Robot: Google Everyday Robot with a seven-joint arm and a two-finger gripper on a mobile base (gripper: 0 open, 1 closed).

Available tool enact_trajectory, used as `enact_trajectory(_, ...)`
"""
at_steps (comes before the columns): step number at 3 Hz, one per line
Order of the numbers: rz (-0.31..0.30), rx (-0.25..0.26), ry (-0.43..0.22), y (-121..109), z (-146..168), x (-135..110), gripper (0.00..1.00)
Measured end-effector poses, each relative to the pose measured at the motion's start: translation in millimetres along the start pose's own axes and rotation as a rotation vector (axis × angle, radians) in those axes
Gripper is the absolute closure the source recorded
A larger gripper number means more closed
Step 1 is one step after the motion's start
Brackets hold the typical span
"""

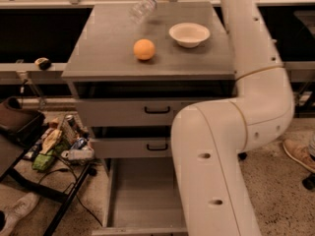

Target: Pick water bottle from bottom drawer and place on counter

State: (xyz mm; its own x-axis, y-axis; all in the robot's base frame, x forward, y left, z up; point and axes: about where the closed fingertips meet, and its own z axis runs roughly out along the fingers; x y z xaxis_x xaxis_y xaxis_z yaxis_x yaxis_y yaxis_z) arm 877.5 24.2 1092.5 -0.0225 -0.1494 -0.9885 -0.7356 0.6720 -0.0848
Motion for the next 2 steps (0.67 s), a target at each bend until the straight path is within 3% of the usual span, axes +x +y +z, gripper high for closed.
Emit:
enact_trajectory(1,-0.019,0.143,0.077,-33,-59,-20,0.00)
enact_trajectory(2,0.095,0.267,0.349,-63,-101,81,0.00)
